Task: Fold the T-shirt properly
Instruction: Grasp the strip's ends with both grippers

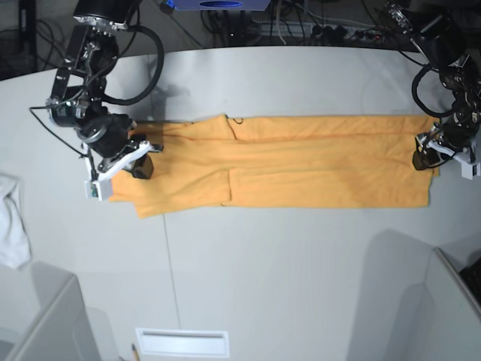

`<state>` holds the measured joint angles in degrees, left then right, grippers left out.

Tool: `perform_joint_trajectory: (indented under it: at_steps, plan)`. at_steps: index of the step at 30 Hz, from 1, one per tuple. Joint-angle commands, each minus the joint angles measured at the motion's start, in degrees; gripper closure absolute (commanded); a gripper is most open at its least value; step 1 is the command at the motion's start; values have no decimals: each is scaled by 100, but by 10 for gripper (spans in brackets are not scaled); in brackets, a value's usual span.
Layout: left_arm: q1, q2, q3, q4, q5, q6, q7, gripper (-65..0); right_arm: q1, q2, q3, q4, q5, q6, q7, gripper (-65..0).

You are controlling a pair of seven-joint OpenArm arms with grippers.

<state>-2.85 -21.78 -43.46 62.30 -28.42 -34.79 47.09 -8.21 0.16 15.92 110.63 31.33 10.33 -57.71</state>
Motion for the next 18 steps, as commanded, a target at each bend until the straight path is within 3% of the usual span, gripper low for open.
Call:
perform_joint_trajectory:
  at_steps: [1,6,9,18]
  plan:
    - [-9,-51,8,-46,69,-16,201,-471,60,41,30,115,89,18,105,0]
    - [-36,-42,8,-336,51,-42,201,-137,-10,58,47,115,89,18,141,0]
    - [-36,-68,-1,-353,51,-42,192,0,-36,67,47,115,89,18,149,0]
    - [-80,-376,-106,262,42,-51,192,0,-107,76,56,115,89,18,141,0]
